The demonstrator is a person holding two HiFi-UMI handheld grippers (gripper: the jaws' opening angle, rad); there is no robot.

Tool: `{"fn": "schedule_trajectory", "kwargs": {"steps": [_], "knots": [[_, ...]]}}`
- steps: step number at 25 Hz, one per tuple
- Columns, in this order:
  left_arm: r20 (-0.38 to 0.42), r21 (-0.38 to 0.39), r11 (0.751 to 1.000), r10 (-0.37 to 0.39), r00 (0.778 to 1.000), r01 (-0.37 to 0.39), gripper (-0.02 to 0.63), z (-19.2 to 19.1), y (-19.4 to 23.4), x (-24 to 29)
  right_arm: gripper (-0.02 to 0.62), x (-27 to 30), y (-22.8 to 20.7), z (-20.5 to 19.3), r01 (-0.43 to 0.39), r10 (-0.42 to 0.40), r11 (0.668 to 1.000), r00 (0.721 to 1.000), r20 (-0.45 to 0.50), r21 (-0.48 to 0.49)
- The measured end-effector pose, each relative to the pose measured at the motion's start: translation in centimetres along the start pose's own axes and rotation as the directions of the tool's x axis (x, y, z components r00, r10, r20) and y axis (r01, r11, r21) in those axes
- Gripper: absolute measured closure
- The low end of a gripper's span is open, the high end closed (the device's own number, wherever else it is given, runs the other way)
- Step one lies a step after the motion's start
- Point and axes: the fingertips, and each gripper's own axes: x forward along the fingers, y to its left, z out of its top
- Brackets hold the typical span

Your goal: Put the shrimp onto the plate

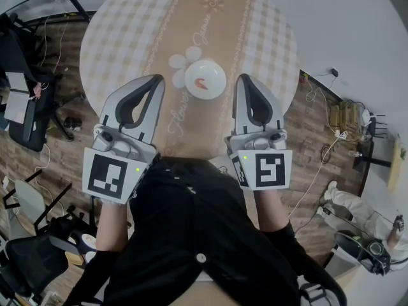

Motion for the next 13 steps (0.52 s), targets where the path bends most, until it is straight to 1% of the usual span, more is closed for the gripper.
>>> {"fn": "schedule_trajectory", "kwargs": {"steps": [13], "knots": [[0.002, -0.001, 1.0, 0.0, 1.0, 0.0, 0.603, -0.17, 0.18, -0.15, 0.594, 0.14, 0.62, -0.35, -0.019, 0.019, 1.0, 1.0, -0.015, -0.01]]}}
